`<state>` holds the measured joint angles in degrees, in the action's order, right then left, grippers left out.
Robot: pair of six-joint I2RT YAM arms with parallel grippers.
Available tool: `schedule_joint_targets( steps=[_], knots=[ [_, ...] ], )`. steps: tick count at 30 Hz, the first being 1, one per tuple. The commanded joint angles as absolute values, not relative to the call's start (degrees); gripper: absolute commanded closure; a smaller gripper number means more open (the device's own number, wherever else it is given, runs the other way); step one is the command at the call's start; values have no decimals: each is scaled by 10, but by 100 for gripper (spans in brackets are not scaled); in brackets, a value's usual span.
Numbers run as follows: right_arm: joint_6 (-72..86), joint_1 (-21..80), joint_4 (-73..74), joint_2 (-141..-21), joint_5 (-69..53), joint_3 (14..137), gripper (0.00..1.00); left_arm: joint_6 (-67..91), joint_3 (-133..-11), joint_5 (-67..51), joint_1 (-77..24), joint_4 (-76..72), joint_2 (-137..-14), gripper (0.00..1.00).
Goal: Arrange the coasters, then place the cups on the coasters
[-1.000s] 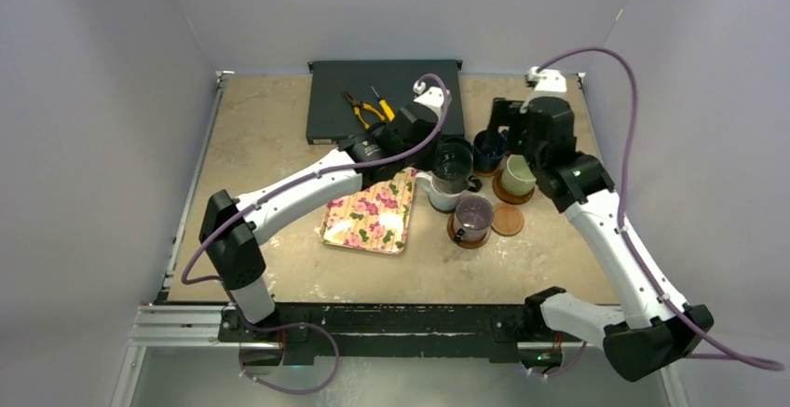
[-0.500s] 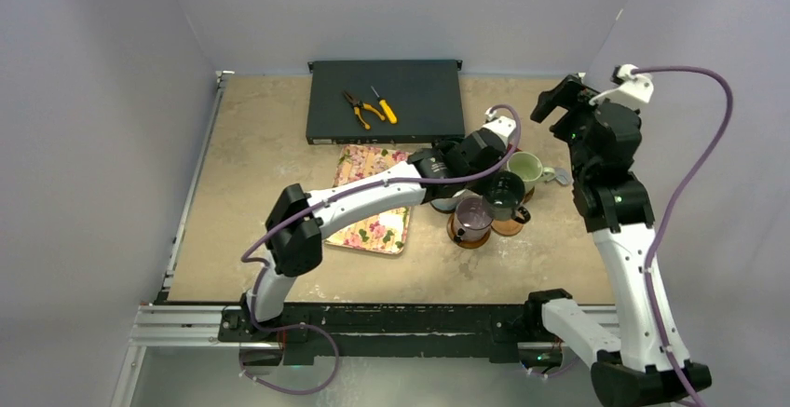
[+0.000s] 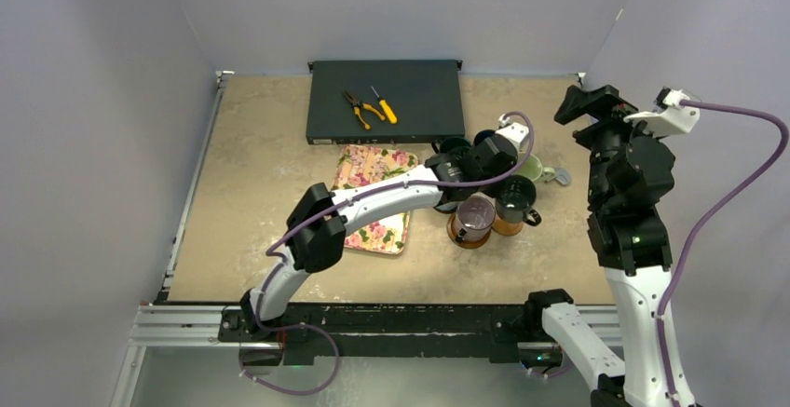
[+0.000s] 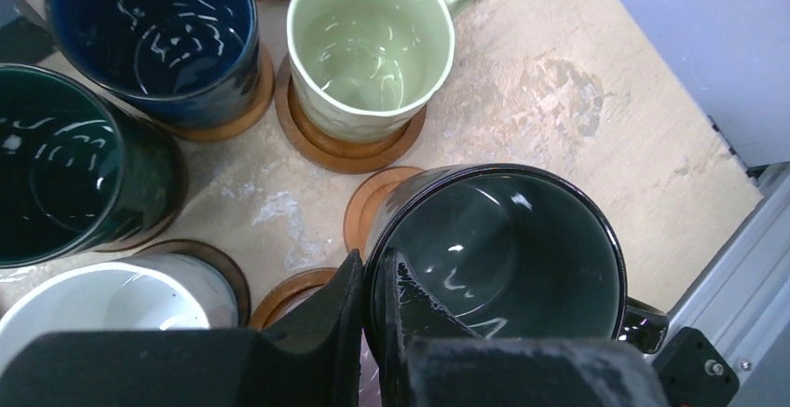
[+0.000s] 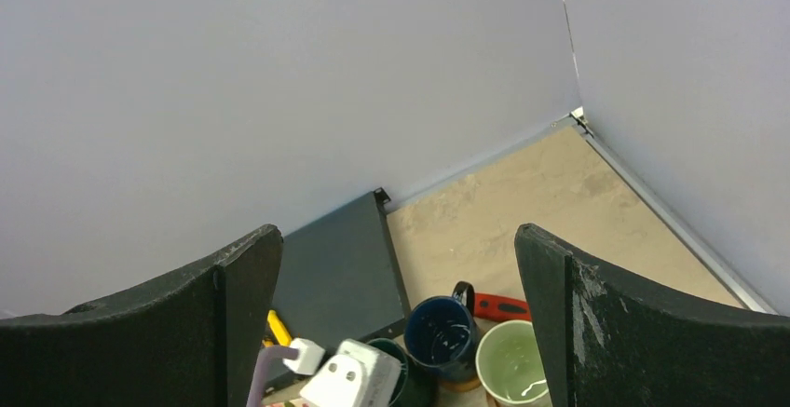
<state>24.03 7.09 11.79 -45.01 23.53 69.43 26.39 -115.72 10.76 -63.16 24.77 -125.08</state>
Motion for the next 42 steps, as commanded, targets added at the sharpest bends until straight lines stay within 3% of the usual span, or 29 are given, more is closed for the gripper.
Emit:
schedule_joint_targets(
  steps=[1, 42],
  knots=[
    [240, 69, 84, -440, 243, 688, 2, 274, -1192, 100, -640, 189, -1252, 100],
    [236, 69, 90, -434, 200, 679, 2, 272, -1262, 141, -642, 225, -1361, 100]
  ],
)
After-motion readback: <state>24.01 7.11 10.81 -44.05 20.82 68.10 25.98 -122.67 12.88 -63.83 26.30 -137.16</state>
